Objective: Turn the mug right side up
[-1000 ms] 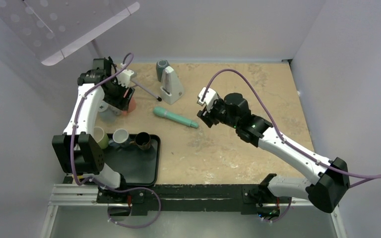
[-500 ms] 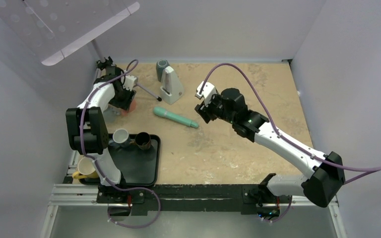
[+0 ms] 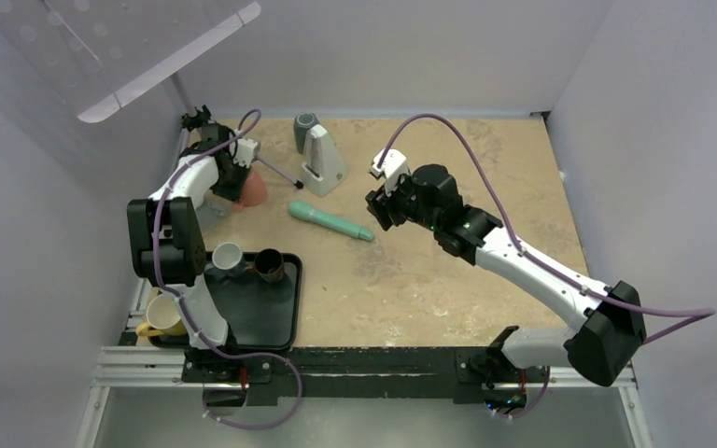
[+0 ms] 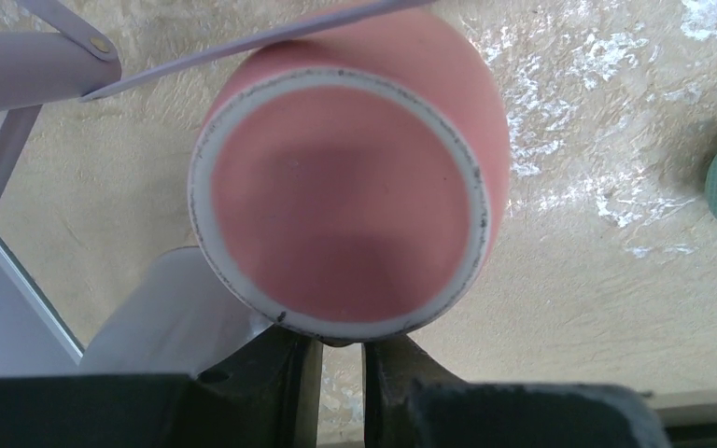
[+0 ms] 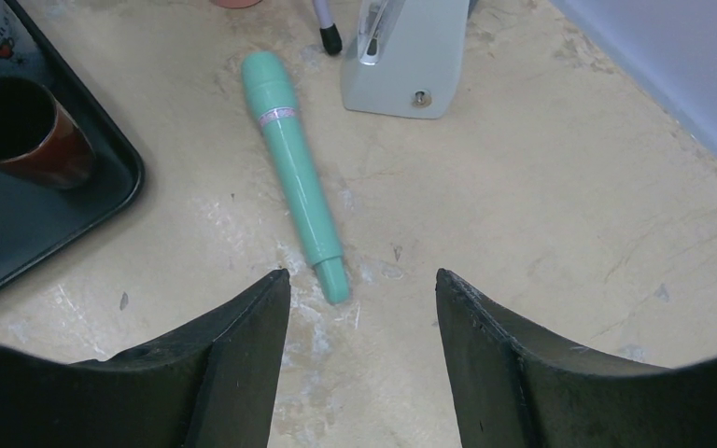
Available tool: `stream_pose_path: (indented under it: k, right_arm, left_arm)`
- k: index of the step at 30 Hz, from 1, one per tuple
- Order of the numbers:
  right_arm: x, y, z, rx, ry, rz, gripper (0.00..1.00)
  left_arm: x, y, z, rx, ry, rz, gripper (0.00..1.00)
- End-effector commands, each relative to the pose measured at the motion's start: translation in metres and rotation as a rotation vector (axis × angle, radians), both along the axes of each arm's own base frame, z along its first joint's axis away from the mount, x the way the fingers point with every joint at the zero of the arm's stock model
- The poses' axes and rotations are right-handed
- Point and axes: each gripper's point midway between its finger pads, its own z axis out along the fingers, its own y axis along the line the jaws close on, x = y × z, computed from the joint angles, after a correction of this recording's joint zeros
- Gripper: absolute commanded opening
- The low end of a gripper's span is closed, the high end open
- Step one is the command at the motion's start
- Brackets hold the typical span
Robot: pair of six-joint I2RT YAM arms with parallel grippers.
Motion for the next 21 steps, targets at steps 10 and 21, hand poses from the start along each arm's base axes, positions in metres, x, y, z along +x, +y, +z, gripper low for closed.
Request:
stream_pose_path:
  k: [10, 21]
  right_arm:
    - [-0.002, -0.008, 0.037, 0.072, -0.065, -0.036, 0.61]
    - [-0.016, 0.04, 0.061, 0.405, 0.075, 0.069, 0.66]
  left_arm:
    - [-0.035, -0.03, 0.043, -0.165, -0.048, -0.08, 0.0]
    - [-0.043, -0.072, 0.099, -0.425, -0.102, -0.027, 0.0]
